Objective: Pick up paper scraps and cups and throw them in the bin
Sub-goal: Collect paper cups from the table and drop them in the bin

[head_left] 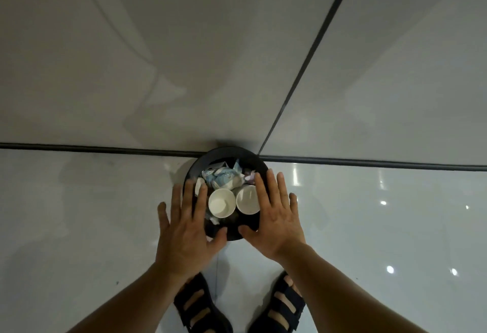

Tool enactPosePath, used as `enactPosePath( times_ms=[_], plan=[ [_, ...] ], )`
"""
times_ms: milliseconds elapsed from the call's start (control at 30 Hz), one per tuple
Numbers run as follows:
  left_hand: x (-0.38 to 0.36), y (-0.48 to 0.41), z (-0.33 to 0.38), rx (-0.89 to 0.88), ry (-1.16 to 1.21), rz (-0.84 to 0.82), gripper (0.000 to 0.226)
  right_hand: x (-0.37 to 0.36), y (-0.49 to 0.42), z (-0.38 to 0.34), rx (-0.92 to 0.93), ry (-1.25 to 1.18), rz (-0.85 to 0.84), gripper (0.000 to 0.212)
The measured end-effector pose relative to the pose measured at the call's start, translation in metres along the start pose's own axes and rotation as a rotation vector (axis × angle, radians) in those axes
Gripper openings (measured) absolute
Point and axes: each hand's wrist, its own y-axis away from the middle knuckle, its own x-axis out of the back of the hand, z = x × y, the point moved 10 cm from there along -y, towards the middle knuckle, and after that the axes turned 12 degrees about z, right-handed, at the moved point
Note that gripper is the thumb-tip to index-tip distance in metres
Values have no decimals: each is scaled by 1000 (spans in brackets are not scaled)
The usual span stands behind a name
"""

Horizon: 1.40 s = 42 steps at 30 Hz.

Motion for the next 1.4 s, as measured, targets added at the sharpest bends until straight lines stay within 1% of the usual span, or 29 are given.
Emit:
enactPosePath(
  times_ms=[100,200,300,400,467,600,667,733,900,1067,1233,1400],
  plan=[
    [52,12,13,-17,-29,3,93,40,26,-3,-53,-21,8,112],
    [115,21,41,-27,-32,29,94,90,50,-7,-98,-22,-5,112],
    [185,27,81,-99,-17,104,91,158,73,-10,-118,-36,22,108],
    [252,33,125,-163,64,155,88,231,105,-5,-181,-12,65,104],
    [282,41,152,-210,67,110,92,278,130,0,-238,19,99,102],
    [332,59,193,-339,39,48,89,362,199,5,-391,37,168,100],
    [362,73,216,-414,40,23,90,395,243,4,-470,40,189,97],
    [391,93,238,-496,25,32,91,420,289,3,-541,39,226,96],
    [439,159,308,-703,18,35,88,457,400,6,-707,36,367,95],
    [459,252,401,-929,-15,41,88,473,520,36,-892,-5,485,95],
    [457,358,509,-1129,-32,69,87,478,652,86,-1066,-64,609,94],
    [430,495,629,-1337,-50,23,87,468,821,141,-1288,-108,692,94]
  ],
)
